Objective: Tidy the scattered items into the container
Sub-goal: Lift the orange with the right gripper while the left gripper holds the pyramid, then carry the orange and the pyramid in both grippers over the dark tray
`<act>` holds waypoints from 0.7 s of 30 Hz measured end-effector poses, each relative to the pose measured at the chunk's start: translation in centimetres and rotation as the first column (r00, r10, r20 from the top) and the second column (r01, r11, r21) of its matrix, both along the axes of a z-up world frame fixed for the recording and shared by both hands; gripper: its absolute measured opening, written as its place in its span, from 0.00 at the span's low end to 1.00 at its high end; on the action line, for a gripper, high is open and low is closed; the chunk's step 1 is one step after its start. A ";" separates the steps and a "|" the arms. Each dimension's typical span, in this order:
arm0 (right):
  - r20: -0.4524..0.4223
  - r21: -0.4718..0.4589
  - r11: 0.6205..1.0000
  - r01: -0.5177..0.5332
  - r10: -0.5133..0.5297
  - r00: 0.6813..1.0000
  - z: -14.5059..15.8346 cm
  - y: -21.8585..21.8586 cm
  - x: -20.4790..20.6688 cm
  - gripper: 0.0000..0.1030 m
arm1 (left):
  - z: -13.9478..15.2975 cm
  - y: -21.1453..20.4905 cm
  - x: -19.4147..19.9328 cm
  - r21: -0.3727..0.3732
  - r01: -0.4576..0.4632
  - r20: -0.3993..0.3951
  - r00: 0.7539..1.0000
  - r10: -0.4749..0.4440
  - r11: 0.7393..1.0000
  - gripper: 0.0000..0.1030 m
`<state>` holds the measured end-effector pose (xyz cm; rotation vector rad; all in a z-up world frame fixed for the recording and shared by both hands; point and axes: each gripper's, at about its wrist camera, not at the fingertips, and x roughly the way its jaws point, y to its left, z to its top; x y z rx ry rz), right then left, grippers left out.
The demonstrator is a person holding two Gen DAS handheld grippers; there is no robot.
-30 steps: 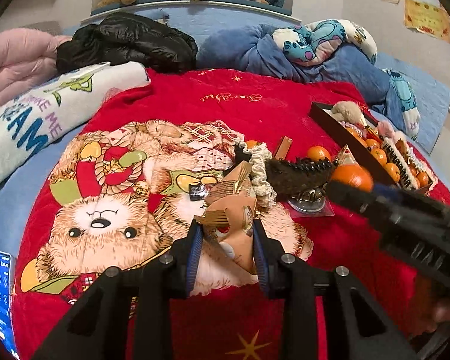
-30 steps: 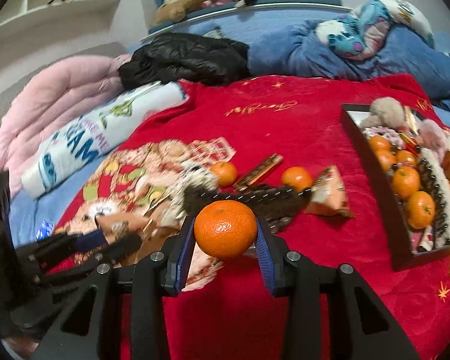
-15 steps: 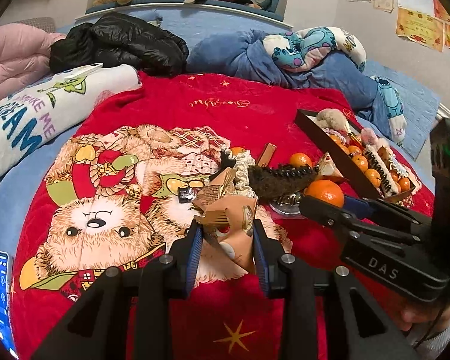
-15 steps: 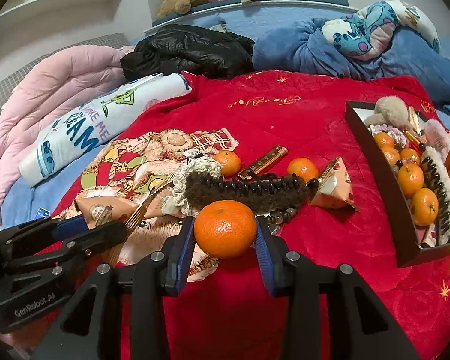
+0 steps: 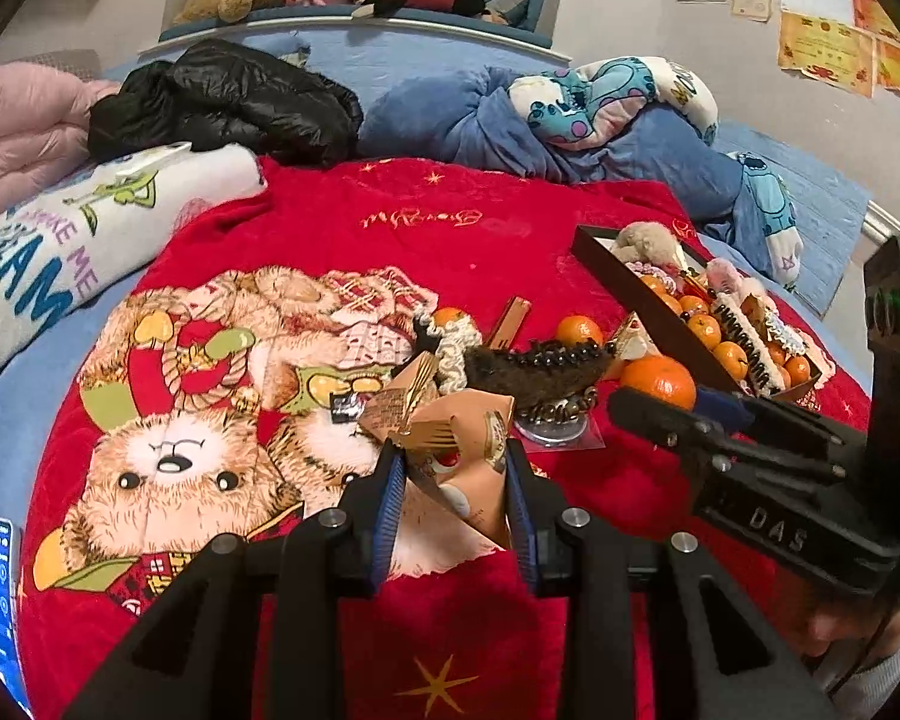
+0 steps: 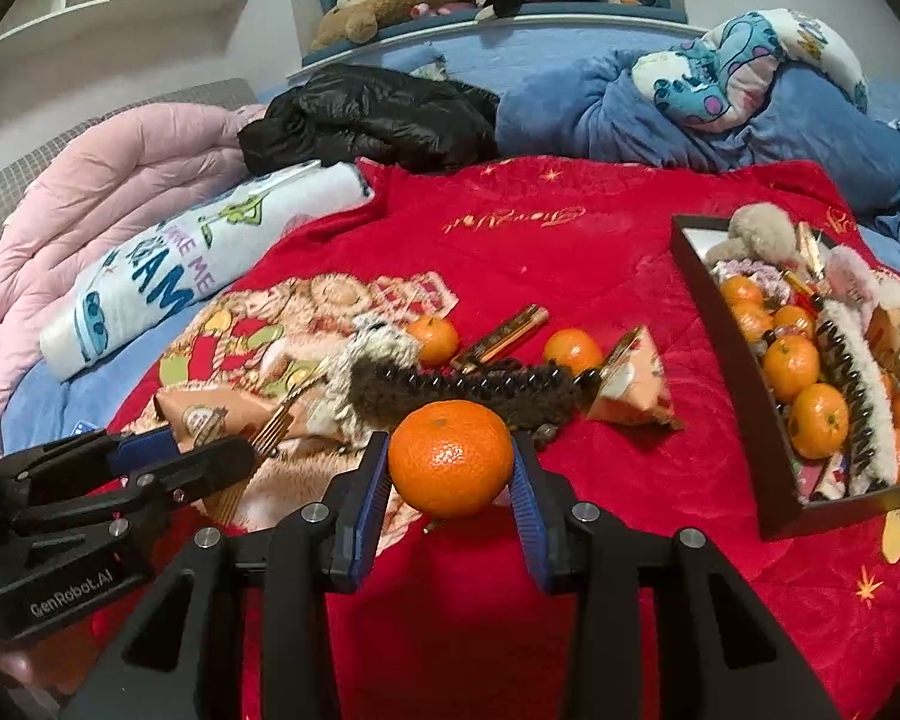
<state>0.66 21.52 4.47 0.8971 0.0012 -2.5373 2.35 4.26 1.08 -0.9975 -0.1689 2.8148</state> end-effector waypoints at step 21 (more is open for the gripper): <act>0.064 -0.135 0.990 -0.027 0.036 0.997 -0.2 0.3 -0.7 0.36 | 0.1 0.1 -1.1 0.004 -0.021 -0.010 1.000 0.021 1.000 0.32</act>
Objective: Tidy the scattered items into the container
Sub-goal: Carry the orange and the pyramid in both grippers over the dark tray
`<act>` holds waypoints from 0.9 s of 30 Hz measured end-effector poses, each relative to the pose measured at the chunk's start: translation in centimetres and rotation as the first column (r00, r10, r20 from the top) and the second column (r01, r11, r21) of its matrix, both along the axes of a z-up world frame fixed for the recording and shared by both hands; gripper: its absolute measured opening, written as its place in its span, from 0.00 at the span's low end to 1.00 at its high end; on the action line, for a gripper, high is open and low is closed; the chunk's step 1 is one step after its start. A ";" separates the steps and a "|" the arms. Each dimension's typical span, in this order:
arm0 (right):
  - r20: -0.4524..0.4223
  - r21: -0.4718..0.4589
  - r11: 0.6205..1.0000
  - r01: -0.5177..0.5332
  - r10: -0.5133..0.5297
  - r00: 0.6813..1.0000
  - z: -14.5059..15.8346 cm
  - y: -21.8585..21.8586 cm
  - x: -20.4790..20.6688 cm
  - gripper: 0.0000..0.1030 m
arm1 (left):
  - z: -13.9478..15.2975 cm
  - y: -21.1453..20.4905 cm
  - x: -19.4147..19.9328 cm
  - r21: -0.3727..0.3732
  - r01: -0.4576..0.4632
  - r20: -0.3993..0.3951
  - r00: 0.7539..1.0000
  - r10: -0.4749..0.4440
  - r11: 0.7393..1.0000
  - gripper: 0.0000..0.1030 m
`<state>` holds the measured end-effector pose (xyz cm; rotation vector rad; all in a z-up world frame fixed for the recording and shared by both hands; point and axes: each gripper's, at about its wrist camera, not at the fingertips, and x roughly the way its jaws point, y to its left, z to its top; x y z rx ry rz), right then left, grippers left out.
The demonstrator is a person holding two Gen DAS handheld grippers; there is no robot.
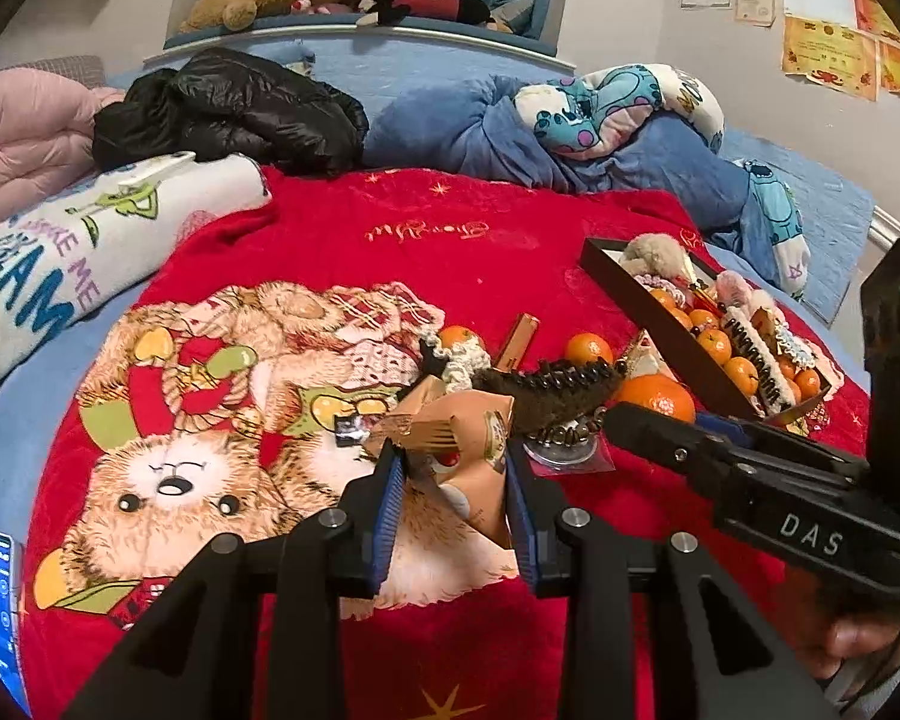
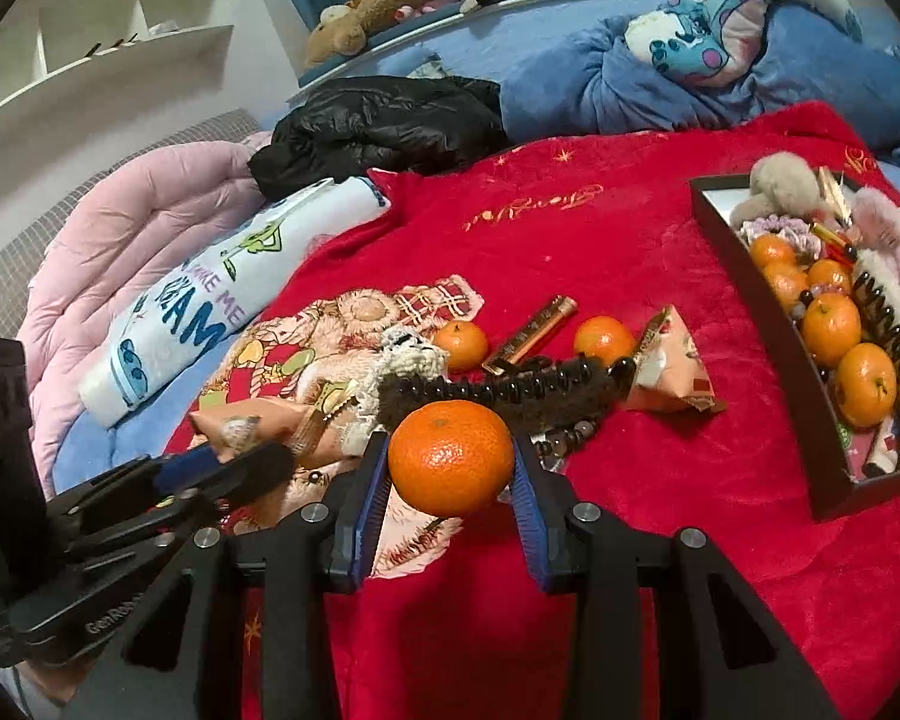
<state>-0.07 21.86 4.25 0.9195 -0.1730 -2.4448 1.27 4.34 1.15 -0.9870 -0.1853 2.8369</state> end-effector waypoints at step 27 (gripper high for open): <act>-0.130 0.095 0.962 0.255 -0.242 0.962 2.3 9.0 1.0 0.36 | 1.7 8.7 -0.5 0.007 0.103 0.005 0.995 -0.103 0.995 0.32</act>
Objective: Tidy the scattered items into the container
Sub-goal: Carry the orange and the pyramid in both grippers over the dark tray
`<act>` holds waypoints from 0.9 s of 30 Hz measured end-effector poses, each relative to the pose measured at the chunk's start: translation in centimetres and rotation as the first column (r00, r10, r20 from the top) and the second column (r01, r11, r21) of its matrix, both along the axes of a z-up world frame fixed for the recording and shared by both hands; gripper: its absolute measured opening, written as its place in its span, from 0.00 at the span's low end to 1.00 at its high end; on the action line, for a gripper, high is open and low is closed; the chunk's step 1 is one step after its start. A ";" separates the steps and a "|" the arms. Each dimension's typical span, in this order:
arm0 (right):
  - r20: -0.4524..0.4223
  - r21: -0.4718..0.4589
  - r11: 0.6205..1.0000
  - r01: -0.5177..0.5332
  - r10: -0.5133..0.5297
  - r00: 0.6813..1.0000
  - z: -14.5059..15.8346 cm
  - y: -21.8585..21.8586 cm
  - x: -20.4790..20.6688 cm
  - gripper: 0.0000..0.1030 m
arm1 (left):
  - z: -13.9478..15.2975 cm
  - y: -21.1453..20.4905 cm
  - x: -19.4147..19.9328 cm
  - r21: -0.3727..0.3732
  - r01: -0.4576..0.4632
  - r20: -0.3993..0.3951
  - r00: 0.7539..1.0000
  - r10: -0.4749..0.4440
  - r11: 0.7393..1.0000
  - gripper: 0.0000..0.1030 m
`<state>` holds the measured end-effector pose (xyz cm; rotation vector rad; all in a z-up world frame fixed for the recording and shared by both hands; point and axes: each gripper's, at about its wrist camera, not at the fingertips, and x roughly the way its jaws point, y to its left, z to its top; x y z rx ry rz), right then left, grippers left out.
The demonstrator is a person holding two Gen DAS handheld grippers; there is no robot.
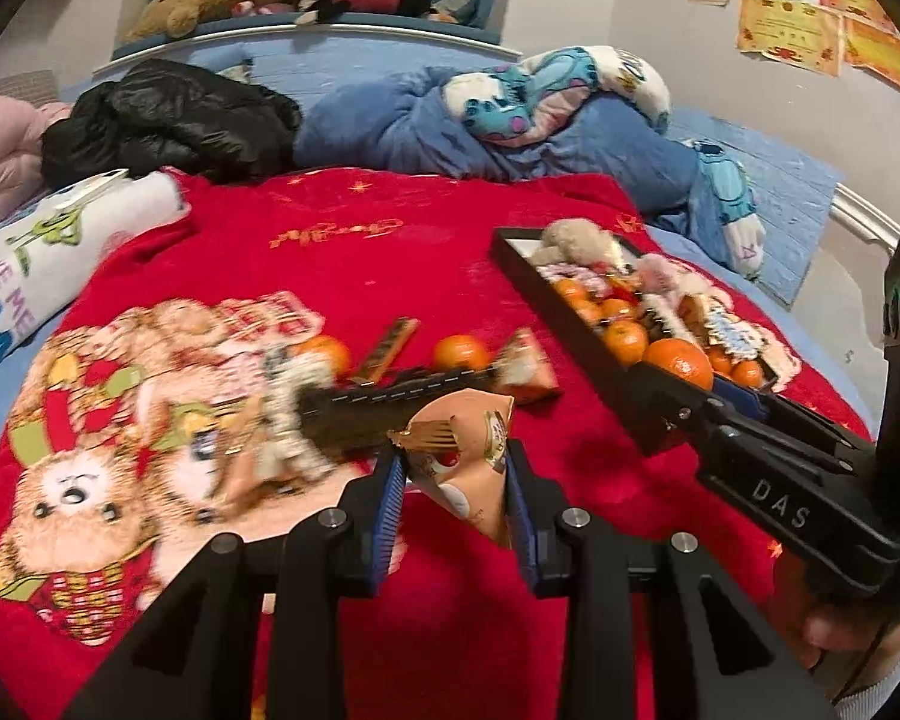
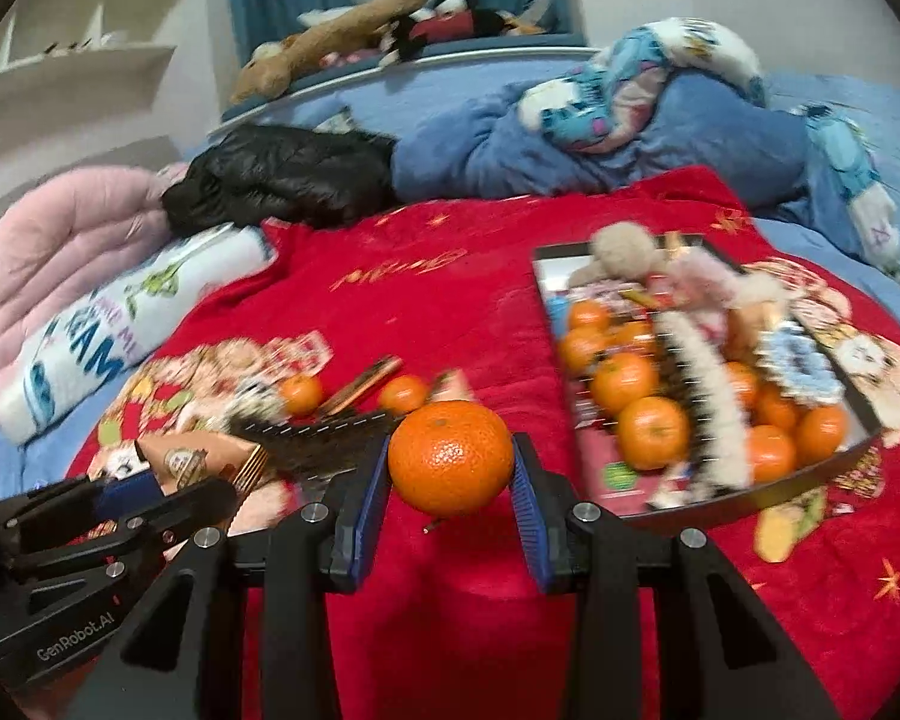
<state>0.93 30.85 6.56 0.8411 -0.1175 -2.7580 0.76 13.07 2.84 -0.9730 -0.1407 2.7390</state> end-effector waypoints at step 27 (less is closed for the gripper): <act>-0.015 -0.038 0.979 0.201 -0.201 0.979 0.3 14.0 2.6 0.36 | 1.2 14.3 0.2 0.032 0.232 -0.036 0.972 -0.231 0.972 0.32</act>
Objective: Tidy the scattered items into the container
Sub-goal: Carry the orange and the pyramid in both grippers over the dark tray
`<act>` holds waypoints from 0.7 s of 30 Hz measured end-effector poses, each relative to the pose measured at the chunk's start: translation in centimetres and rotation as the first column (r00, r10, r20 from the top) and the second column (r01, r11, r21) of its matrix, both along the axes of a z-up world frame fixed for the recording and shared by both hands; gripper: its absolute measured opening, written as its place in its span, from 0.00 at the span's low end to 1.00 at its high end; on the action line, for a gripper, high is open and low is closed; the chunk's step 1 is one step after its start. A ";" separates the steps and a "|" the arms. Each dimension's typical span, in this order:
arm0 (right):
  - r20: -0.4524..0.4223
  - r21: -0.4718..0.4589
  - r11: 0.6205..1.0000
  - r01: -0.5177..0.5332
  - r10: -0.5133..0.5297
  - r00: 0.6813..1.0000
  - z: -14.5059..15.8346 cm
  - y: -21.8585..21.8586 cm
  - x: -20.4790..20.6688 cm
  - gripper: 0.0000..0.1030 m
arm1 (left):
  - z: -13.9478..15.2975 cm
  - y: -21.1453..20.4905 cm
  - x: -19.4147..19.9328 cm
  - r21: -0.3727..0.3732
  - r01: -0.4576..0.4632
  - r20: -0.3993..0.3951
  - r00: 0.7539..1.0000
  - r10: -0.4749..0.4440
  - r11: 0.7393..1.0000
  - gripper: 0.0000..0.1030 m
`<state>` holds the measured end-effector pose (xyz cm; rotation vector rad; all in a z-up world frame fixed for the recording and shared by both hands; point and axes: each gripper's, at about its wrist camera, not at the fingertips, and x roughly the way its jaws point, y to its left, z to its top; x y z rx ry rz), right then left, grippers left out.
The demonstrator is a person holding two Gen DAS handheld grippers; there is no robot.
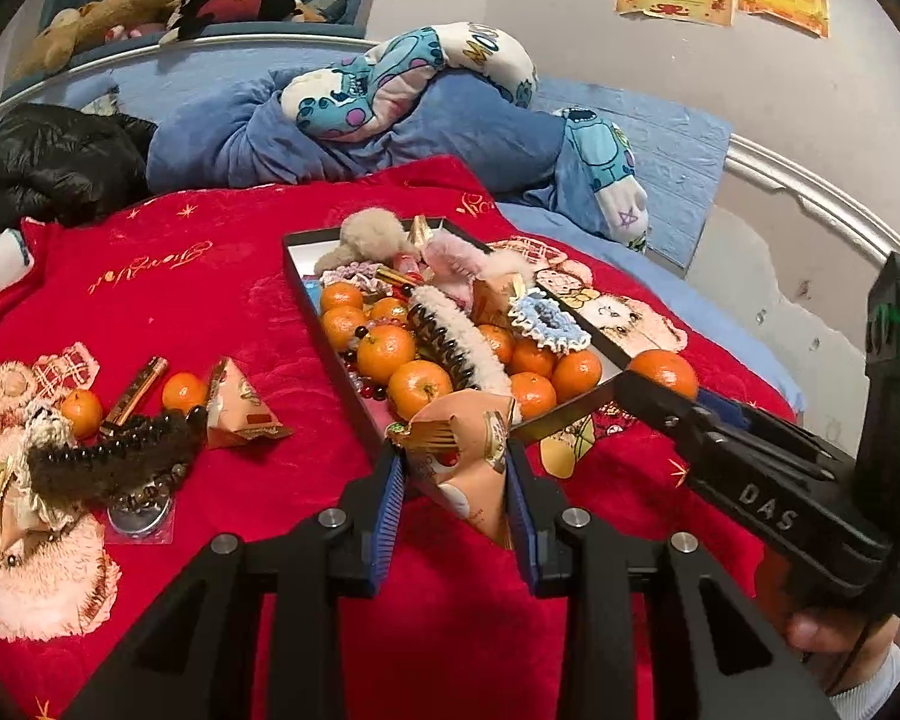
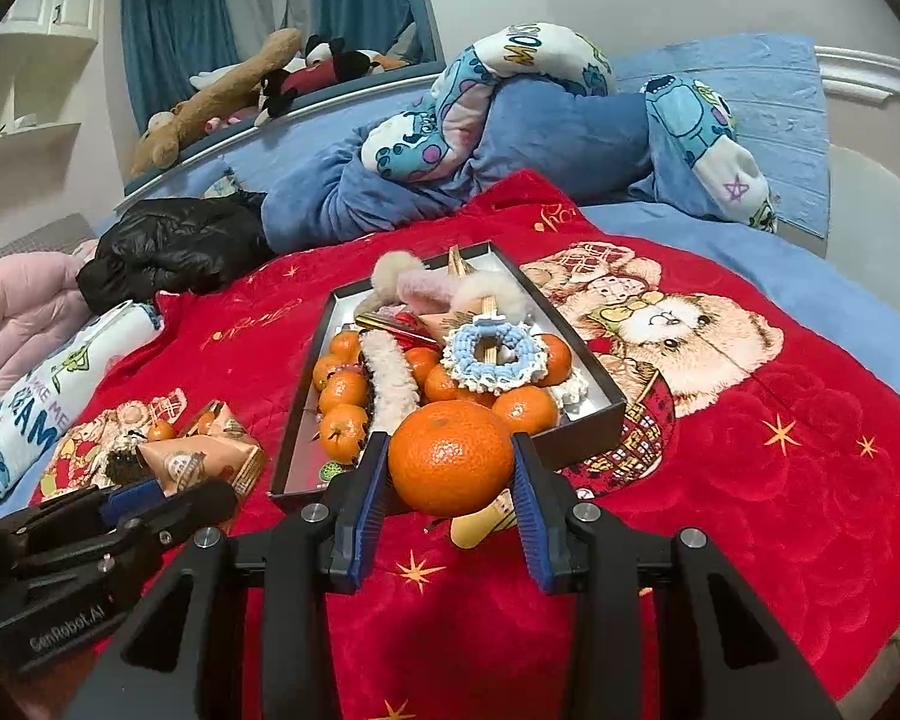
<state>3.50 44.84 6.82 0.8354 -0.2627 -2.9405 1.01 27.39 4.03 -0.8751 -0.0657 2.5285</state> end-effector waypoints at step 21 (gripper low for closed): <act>0.022 -0.004 1.000 -0.005 0.005 1.000 -0.7 -0.4 -1.7 0.36 | 0.2 0.2 -0.2 -0.012 0.008 -0.023 1.000 -0.009 1.000 0.32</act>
